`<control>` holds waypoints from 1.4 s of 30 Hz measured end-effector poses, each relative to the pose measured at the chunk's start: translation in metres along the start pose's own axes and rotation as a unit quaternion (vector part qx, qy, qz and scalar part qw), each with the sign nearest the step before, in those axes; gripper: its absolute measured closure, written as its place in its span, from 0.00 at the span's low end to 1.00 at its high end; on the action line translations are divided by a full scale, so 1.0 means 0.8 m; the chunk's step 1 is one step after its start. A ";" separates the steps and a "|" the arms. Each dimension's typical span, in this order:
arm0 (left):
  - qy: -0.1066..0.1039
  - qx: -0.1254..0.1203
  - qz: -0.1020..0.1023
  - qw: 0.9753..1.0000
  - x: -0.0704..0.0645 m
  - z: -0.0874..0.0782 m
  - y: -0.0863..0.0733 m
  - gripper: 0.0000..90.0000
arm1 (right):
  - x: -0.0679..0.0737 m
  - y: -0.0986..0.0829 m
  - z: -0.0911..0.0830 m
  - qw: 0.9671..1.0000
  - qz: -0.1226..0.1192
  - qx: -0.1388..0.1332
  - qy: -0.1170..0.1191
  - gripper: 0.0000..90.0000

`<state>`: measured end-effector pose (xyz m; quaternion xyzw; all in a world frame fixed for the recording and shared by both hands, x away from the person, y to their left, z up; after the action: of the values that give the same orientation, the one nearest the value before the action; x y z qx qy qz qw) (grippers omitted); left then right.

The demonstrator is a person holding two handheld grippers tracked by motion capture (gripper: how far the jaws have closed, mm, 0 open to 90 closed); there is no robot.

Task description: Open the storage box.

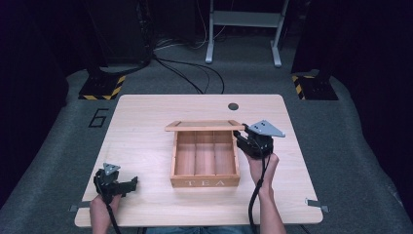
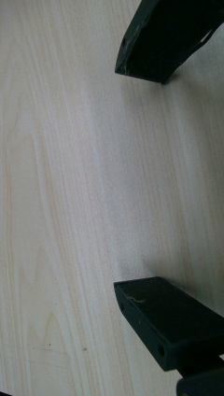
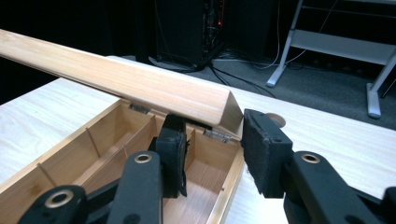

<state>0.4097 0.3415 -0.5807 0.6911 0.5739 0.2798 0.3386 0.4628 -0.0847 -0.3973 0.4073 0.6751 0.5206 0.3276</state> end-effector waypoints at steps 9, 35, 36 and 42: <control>0.000 0.001 0.001 1.000 0.000 0.000 0.000 0.00 | 0.006 -0.020 -0.006 1.000 0.007 0.005 0.005 0.64; 0.000 0.001 0.001 1.000 0.000 0.000 0.000 0.00 | 0.015 -0.102 -0.009 0.998 0.036 0.050 0.028 0.61; 0.000 0.001 0.001 1.000 0.000 0.000 0.000 0.00 | 0.015 -0.110 -0.009 0.997 0.039 0.057 0.029 0.60; 0.000 0.001 0.001 1.000 0.000 0.000 0.000 0.00 | 0.018 -0.128 -0.010 0.996 0.042 0.075 0.036 0.60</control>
<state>0.4095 0.3416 -0.5807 0.6922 0.5732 0.2795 0.3379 0.4277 -0.0885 -0.4950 0.4398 0.7060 0.4957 0.2498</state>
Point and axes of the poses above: each handheld gripper's, and its own axes: z roughly forward along the jaws, y roughly out of its top, x roughly to its left, the point moved 7 cm from there along z, roughly forward along the jaws, and after that the axes turned 6 degrees about -x, right-handed, at the moved point
